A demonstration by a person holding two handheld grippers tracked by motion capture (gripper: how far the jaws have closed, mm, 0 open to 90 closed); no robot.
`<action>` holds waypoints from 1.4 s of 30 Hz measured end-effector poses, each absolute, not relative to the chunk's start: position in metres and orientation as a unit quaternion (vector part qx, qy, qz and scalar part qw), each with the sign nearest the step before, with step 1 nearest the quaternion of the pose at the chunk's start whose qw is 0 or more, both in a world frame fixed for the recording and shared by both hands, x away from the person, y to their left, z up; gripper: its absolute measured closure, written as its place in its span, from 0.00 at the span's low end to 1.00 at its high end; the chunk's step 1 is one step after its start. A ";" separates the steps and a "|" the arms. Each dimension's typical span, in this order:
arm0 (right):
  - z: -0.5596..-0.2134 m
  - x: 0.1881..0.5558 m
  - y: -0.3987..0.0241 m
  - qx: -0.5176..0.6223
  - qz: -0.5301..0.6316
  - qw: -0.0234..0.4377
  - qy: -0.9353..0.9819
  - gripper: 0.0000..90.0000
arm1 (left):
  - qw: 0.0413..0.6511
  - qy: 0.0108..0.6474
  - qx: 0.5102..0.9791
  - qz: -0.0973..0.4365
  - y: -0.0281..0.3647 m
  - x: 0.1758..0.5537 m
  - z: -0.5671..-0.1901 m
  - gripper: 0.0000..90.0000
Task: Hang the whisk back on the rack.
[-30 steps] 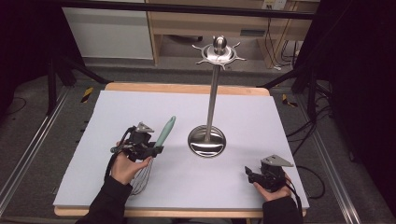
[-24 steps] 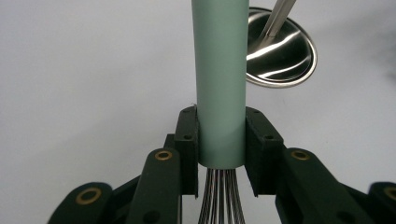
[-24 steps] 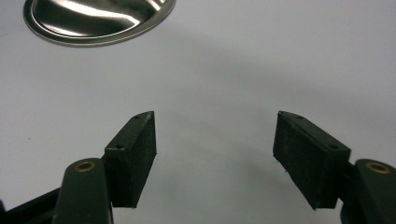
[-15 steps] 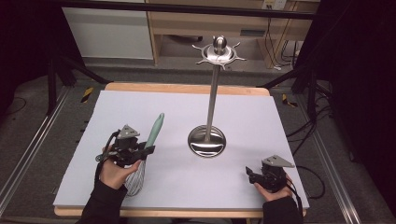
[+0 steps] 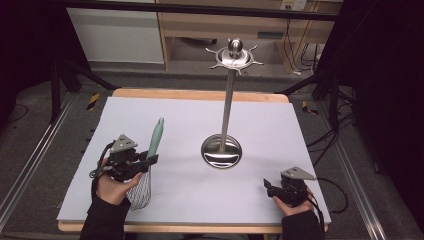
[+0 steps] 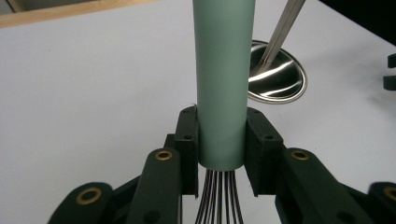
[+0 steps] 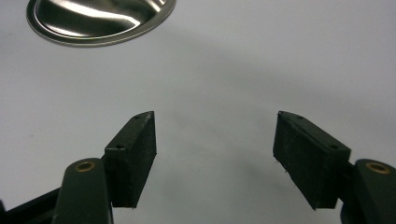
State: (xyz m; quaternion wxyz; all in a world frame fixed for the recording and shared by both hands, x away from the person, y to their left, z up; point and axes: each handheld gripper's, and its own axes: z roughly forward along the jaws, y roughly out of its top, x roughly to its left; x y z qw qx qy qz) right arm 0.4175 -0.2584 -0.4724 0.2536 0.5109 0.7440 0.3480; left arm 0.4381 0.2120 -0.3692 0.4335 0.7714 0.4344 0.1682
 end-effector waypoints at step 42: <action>-0.473 0.421 -0.257 0.511 0.354 0.252 0.742 0.32 | 0.525 0.390 0.723 0.222 0.212 0.433 -0.323 0.77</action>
